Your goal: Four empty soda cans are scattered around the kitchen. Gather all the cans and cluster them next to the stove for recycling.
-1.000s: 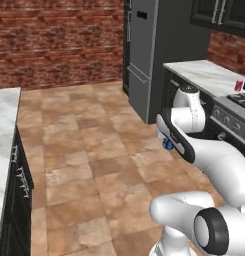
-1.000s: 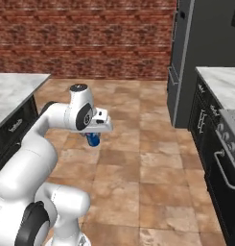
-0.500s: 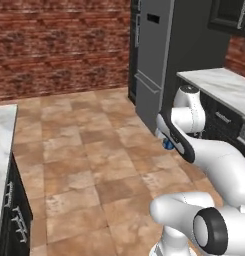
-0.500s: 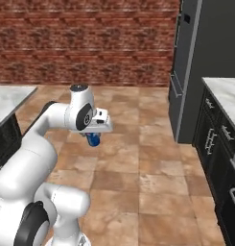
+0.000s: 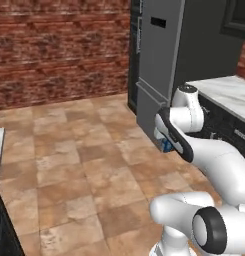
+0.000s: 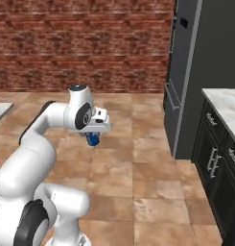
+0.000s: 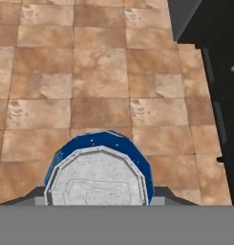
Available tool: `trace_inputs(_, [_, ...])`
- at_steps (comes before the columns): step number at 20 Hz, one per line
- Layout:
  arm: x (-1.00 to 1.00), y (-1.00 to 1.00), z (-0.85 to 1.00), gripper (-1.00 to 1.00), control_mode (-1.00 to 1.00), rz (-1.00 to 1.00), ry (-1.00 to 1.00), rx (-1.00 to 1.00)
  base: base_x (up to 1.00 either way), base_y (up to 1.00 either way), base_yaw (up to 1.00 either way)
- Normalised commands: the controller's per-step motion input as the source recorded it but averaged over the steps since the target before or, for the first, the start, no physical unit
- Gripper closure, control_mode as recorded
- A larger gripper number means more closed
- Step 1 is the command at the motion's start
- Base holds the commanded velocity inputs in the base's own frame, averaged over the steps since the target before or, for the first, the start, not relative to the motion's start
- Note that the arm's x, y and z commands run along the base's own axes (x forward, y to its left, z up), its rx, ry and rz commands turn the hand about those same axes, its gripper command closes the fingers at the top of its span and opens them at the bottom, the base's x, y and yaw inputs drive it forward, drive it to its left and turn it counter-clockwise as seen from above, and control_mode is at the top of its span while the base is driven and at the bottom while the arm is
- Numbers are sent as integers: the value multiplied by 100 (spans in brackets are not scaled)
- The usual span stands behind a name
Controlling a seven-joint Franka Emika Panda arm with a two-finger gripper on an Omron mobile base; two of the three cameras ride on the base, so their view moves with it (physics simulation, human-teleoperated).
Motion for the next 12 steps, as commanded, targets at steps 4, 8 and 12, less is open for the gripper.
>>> trace_inputs(4, [0,0,0,100,100,0,0,0,7,-19,-89])
trace_inputs(8, [0,0,0,100,100,0,0,0,0,0,-100])
trace_inputs(12, [0,0,0,100,100,0,0,0,0,0,-100])
